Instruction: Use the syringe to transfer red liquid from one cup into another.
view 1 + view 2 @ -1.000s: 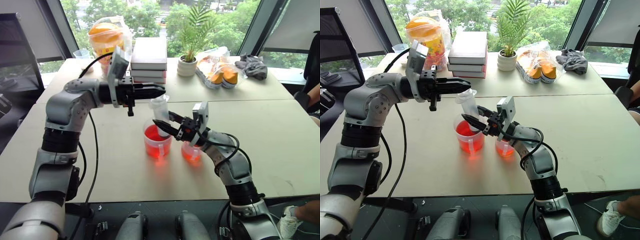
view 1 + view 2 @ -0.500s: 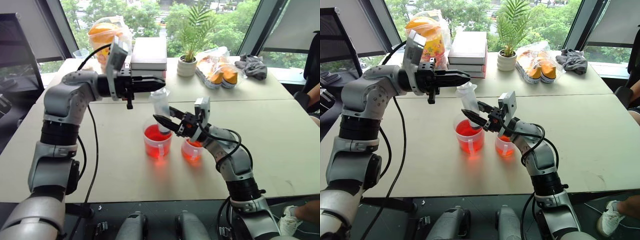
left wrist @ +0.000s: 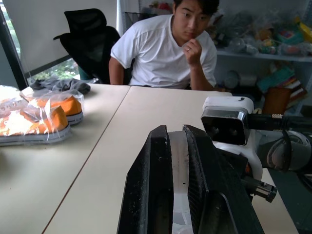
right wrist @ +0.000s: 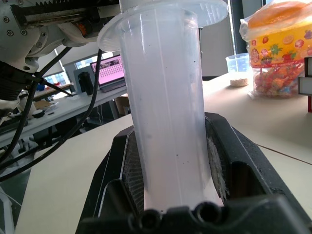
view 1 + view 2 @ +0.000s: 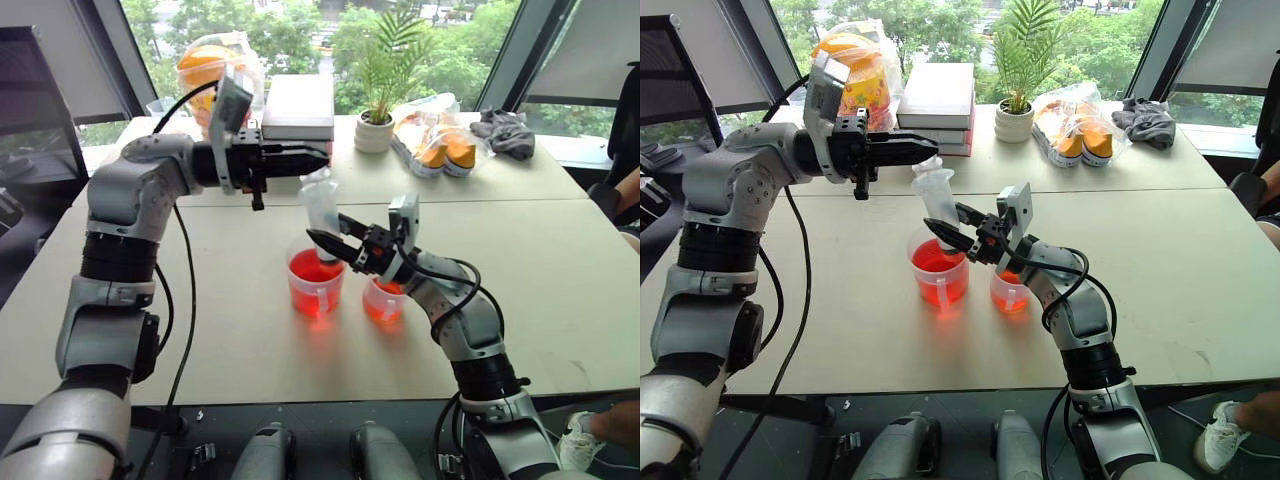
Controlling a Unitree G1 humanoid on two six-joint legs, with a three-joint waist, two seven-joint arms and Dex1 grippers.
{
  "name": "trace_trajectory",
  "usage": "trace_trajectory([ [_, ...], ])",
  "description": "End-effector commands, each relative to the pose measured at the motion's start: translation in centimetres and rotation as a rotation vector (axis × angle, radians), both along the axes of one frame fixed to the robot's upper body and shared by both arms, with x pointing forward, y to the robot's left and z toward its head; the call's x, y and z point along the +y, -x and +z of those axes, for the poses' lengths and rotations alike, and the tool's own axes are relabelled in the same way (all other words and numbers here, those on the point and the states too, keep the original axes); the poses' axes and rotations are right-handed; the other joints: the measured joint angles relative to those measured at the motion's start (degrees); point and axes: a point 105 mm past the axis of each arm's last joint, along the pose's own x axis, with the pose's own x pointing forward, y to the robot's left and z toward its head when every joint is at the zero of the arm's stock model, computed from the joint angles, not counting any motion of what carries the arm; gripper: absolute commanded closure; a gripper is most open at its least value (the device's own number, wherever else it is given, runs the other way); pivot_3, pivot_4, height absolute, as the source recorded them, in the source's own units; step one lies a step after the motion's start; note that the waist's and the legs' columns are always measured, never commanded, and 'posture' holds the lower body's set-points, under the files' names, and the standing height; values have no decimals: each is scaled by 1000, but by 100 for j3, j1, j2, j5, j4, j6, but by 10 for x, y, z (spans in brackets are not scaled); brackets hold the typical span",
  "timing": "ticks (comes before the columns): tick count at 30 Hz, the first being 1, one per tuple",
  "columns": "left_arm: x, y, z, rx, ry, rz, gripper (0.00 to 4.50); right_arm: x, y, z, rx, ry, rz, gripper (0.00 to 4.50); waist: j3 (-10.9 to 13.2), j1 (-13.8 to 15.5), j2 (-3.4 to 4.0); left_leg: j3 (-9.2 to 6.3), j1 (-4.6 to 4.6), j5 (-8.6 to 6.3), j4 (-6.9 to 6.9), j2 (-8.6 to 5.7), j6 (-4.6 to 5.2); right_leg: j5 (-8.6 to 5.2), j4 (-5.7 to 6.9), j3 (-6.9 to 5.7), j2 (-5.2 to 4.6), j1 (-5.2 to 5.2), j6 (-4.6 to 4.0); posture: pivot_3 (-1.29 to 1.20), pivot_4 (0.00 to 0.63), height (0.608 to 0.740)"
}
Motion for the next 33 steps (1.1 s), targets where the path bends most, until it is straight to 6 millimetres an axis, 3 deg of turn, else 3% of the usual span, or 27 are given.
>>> trace_trajectory([
  [1, 19, 0, 46, -185, 51, 110, 4459, 10, 13, -9, 9, 38, 91, 3070, 0, -1, 0, 0, 0, 0, 0, 0, 0, 0, 0, 0, 0, 0, 0, 0, 150, 740],
  [18, 16, 1, 42, -161, 42, 88, 4459, 9, 11, 6, -32, 23, 87, 3070, 0, -1, 0, 0, 0, 0, 0, 0, 0, 0, 0, 0, 0, 0, 0, 0, 150, 740],
  [21, 16, 2, 36, -117, 47, 77, 3263, 8, 11, 18, -55, -1, 81, 3070, 0, -5, 0, 0, 0, 0, 0, 0, 0, 0, 0, 0, 0, 0, 0, 0, 150, 740],
  [27, 25, 2, 23, -78, 17, 86, 273, 6, 13, 38, -77, -49, 83, 3070, 0, -9, 0, 0, 0, 0, 0, 0, 0, 0, 2, 0, 0, -2, 0, 0, 150, 740],
  [28, 27, 4, 22, -75, 10, 82, 32, 6, 13, 41, -78, -55, 83, 3070, 0, -10, 0, 0, 0, 0, 0, 0, 0, 0, 2, 0, 0, -1, 0, 0, 150, 740],
  [33, 40, 13, 18, -77, -7, 75, 32, 5, 14, 49, -71, -85, 75, 3070, 0, -4, 0, -3, 0, 0, -2, 1, 0, 0, 1, 1, -2, -2, 0, 0, 150, 740],
])
